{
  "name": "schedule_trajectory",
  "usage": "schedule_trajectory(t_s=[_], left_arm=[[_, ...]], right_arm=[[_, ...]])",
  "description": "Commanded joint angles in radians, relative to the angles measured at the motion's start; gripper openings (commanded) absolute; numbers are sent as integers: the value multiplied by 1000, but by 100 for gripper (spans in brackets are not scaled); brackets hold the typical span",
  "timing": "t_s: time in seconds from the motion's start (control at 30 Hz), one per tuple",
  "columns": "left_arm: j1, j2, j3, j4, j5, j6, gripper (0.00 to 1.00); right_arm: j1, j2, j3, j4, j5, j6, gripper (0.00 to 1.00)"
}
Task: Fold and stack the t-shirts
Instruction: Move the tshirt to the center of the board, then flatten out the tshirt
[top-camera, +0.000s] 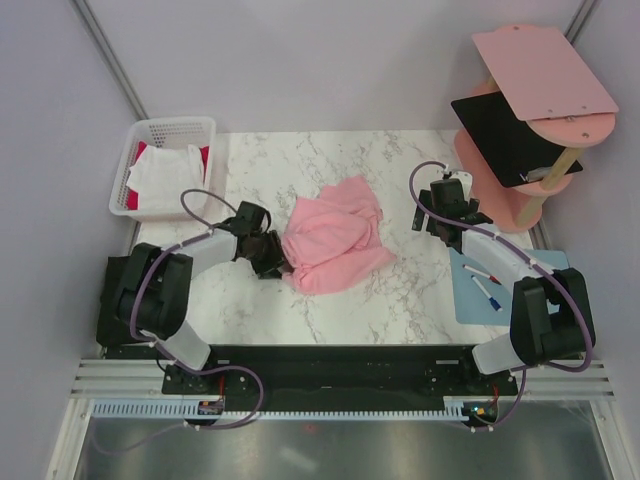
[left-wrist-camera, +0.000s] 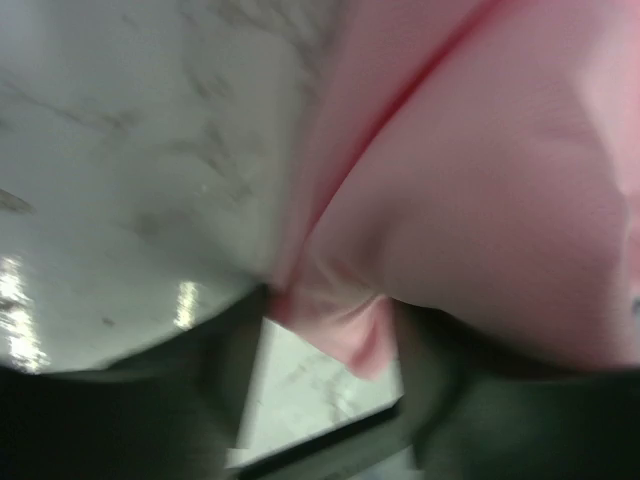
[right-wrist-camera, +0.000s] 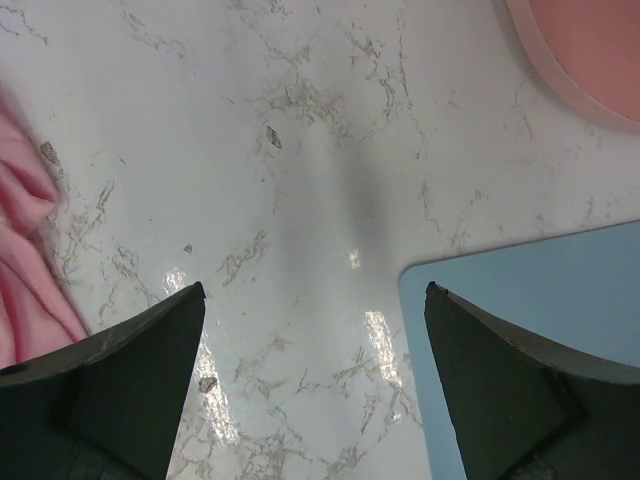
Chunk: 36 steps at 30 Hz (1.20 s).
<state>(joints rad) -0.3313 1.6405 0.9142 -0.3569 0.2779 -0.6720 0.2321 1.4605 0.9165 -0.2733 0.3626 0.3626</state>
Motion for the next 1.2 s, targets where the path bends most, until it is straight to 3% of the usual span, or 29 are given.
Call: schedule_trajectory(t_s=[0.0,0.17,0.3,0.5,0.67,1.0,1.07,1.17], left_arm=[[-2,-193,-64,39,-153,-74,99],[-104,-329,35,41,-323,76,100],[-218,-250,202,50,-345,227,100],[-354,137,572,-111,-331,350,98],[-459,462,930,-339,-558,459,97],[-466,576,986,-419,-655,505,87],[-466,585,982,-425,-671,503,79],[-466,598,983,-424,-709,499,28]], right_arm=[[1,-8,-4,19,-33,-5,98],[3,14,-7,34,-63,4,98],[4,34,-5,42,-86,10,98],[6,54,-7,45,-93,9,98],[4,57,-18,45,-80,6,98],[6,60,-24,45,-68,-1,98],[4,64,-24,45,-73,1,98],[6,63,-22,46,-76,-1,98]])
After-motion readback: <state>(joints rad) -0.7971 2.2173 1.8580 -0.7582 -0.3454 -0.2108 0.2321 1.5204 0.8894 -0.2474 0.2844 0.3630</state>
